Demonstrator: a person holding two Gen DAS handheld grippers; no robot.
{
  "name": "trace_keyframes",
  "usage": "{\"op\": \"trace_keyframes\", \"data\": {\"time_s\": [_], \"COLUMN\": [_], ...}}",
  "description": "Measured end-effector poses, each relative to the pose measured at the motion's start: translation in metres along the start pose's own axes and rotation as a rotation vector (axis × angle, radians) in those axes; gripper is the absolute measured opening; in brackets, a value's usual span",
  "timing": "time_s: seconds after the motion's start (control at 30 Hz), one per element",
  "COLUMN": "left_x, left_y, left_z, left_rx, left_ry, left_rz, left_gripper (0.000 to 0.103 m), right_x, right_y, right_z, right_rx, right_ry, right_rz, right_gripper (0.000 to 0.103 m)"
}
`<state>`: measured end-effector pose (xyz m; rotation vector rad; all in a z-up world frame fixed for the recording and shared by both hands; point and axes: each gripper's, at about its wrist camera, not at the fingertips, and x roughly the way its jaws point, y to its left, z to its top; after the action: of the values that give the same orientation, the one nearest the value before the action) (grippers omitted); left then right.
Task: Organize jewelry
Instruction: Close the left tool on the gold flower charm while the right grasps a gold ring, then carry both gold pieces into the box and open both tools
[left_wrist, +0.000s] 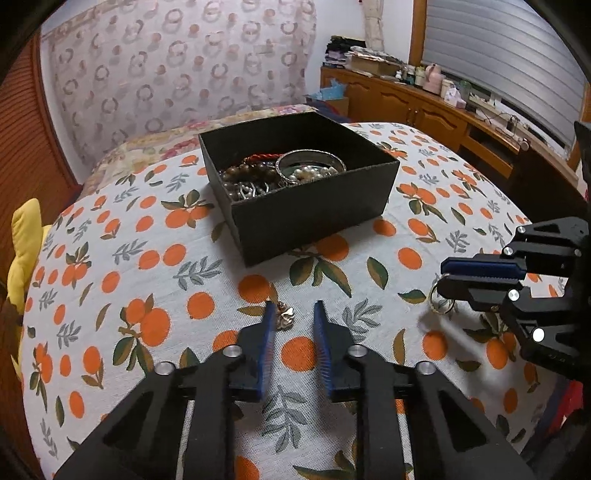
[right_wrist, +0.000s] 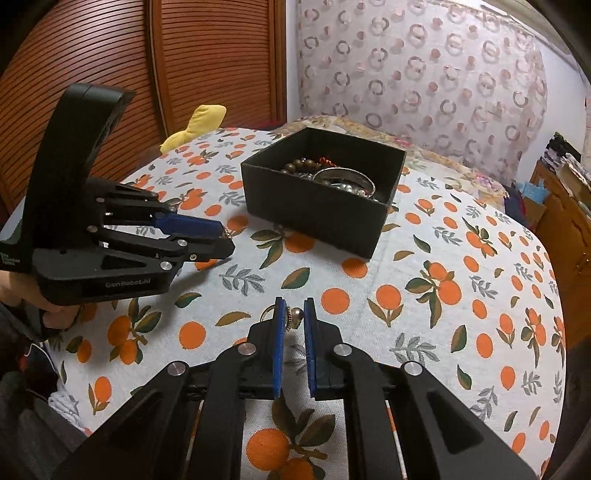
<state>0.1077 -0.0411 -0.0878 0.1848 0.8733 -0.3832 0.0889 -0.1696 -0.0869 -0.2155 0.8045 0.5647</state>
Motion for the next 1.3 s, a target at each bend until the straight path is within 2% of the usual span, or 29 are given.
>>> {"op": "trace_keyframes", "data": {"time_s": [0.07, 0.17, 0.5, 0.53, 0.6, 0.67, 0.73, 1.0, 1.03, 1.07, 1.3], "left_x": [0.0, -0.001, -0.009, -0.009, -0.006, -0.004, -0.002, 0.01, 0.01, 0.011, -0.001], "left_y": [0.0, 0.004, 0.009, 0.009, 0.01, 0.011, 0.01, 0.0, 0.0, -0.001, -0.001], "left_z": [0.0, -0.001, 0.002, 0.002, 0.002, 0.002, 0.002, 0.006, 0.006, 0.006, 0.011], "left_rx": [0.001, -0.012, -0.038, -0.04, -0.047, -0.052, -0.053, -0.009, -0.006, 0.0, -0.015], "left_ry": [-0.001, -0.003, -0.033, -0.034, -0.029, -0.025, -0.026, -0.002, -0.002, -0.002, -0.04], "left_rz": [0.008, -0.002, 0.004, 0.006, 0.004, -0.001, -0.008, 0.017, 0.018, 0.015, 0.006], "left_gripper": [0.005, 0.0, 0.0, 0.0, 0.009, 0.024, 0.027, 0.027, 0.025, 0.014, 0.014], "right_x": [0.0, 0.0, 0.0, 0.0, -0.001, -0.001, -0.001, 0.0, 0.0, 0.0, 0.001], "right_y": [0.0, 0.001, 0.0, 0.0, 0.0, -0.001, -0.001, -0.003, -0.004, -0.004, -0.009], "right_z": [0.001, 0.001, 0.003, 0.003, 0.004, 0.005, 0.004, 0.001, 0.0, 0.001, 0.012], "right_rx": [0.0, -0.001, 0.0, 0.001, 0.003, 0.003, 0.004, 0.006, 0.007, 0.006, 0.001], "right_ry": [-0.002, -0.002, -0.002, -0.002, -0.002, -0.001, -0.001, -0.006, -0.006, -0.007, -0.022], "right_rz": [0.001, 0.0, -0.001, -0.002, -0.001, -0.001, -0.001, -0.006, -0.006, -0.007, -0.018], "right_gripper": [0.011, 0.011, 0.011, 0.011, 0.011, 0.011, 0.011, 0.011, 0.011, 0.011, 0.011]}}
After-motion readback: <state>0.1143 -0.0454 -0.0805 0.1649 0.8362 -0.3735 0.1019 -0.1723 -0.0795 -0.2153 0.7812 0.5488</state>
